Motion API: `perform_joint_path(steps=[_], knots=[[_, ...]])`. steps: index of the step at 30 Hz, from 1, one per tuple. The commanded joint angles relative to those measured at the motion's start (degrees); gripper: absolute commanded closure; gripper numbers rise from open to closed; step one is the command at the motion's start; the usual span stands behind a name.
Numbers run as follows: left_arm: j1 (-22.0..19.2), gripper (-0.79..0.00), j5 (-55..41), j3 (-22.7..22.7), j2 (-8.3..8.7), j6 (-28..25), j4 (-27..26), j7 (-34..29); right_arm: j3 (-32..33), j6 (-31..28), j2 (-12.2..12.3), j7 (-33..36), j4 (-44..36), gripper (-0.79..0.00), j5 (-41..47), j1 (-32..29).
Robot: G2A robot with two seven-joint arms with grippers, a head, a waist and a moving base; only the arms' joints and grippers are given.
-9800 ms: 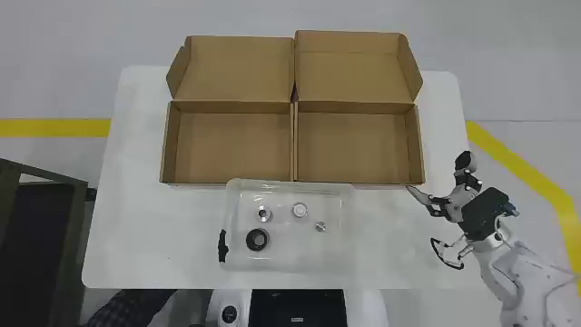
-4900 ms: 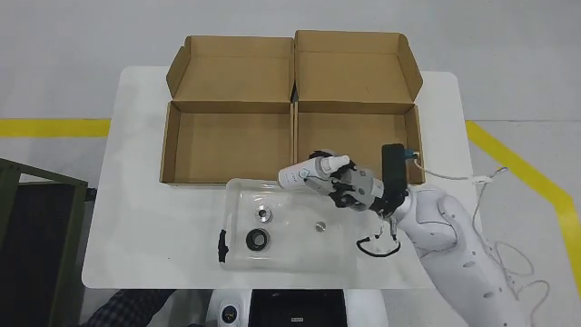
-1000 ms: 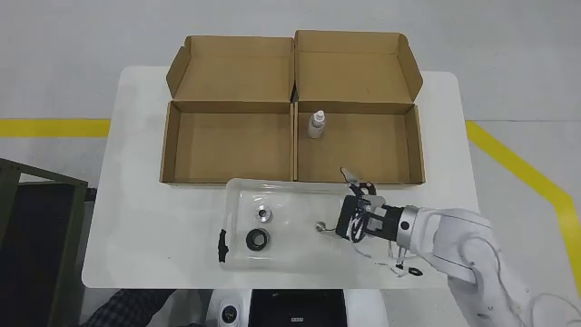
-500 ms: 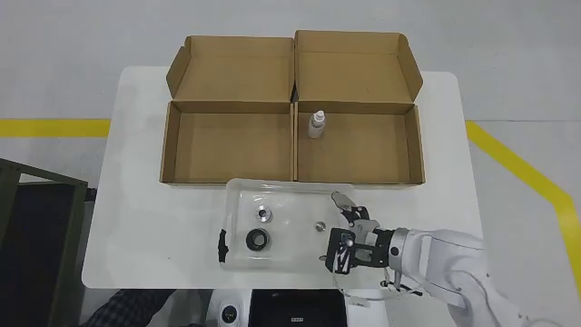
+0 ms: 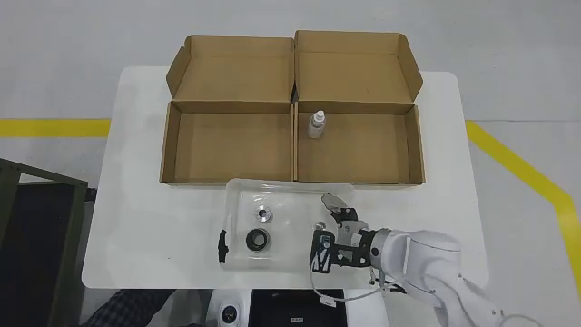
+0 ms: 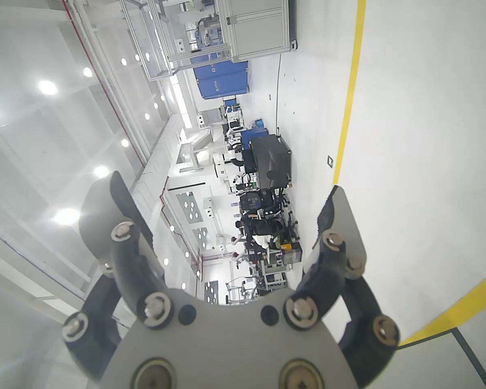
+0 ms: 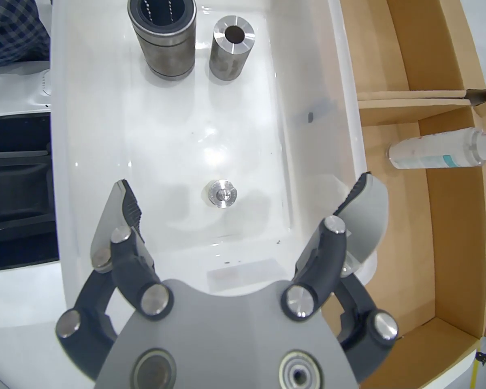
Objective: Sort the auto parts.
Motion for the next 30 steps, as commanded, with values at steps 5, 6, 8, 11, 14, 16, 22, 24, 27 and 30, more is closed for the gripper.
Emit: perform_joint_path(steps=[5,6,8,11,14,16,22,24,27,30], knots=[[0.0,-0.785,0.0,0.0,0.00,0.0,0.0,0.0,-2.1,0.8,-0.1,2.9,0.7,-0.748,-1.6,1.3],[0.0,-0.785,0.0,0.0,0.00,0.0,0.0,0.0,-2.6,0.9,-0.2,3.5,0.9,-0.720,-1.9,1.6],[0.0,-0.785,0.0,0.0,0.00,0.0,0.0,0.0,-3.1,1.1,-0.2,4.5,1.1,-0.690,-2.6,2.0],[0.0,-0.785,0.0,0.0,0.00,0.0,0.0,0.0,-4.2,1.5,-0.3,5.9,1.5,-0.637,-3.4,2.6],[0.0,-0.785,0.0,0.0,0.00,0.0,0.0,0.0,-5.2,1.7,-0.4,7.1,1.8,-0.576,-3.9,3.2],[0.0,-0.785,0.0,0.0,0.00,0.0,0.0,0.0,-5.8,1.9,-0.5,7.8,2.0,-0.570,-4.3,3.5],[0.0,-0.785,0.0,0.0,0.00,0.0,0.0,0.0,-7.4,2.9,-0.7,9.1,2.6,-0.440,-5.3,4.3],[0.0,-0.785,0.0,0.0,0.00,0.0,0.0,0.0,-8.1,3.1,-0.8,9.7,2.9,-0.391,-5.7,4.6],[0.0,-0.785,0.0,0.0,0.00,0.0,0.0,0.0,-8.9,3.1,-0.9,10.3,3.3,-0.376,-6.0,5.1],[0.0,-0.785,0.0,0.0,0.00,0.0,0.0,0.0,-9.6,3.0,-1.0,10.9,3.7,-0.366,-6.1,5.4]])
